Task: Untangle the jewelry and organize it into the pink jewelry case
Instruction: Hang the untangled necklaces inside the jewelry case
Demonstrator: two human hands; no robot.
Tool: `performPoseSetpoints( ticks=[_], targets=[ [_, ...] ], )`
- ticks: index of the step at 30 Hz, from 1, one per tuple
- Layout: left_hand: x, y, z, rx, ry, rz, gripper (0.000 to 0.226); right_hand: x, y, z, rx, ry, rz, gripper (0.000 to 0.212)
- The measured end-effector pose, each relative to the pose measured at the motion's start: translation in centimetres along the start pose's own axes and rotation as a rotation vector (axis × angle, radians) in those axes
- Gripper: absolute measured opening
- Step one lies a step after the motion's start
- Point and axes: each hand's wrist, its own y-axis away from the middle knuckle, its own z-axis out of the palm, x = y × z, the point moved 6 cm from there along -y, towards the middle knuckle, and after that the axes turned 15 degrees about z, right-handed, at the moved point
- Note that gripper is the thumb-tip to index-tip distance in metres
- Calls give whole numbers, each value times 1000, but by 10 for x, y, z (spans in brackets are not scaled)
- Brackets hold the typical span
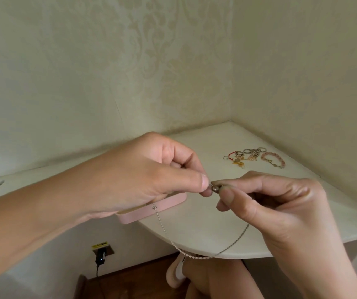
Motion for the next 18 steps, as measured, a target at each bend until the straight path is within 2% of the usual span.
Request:
performPoseSetpoints(
  ticks=[2,14,18],
  targets=[
    [2,0,-1,24,-52,31,24,1,0,0,-10,6,20,14],
    [7,3,2,44,-95,118,22,1,1,-2,8,-71,68,10],
    [10,6,3,114,-170,202,21,0,1,-3,-8,20,37,12]
  ],
)
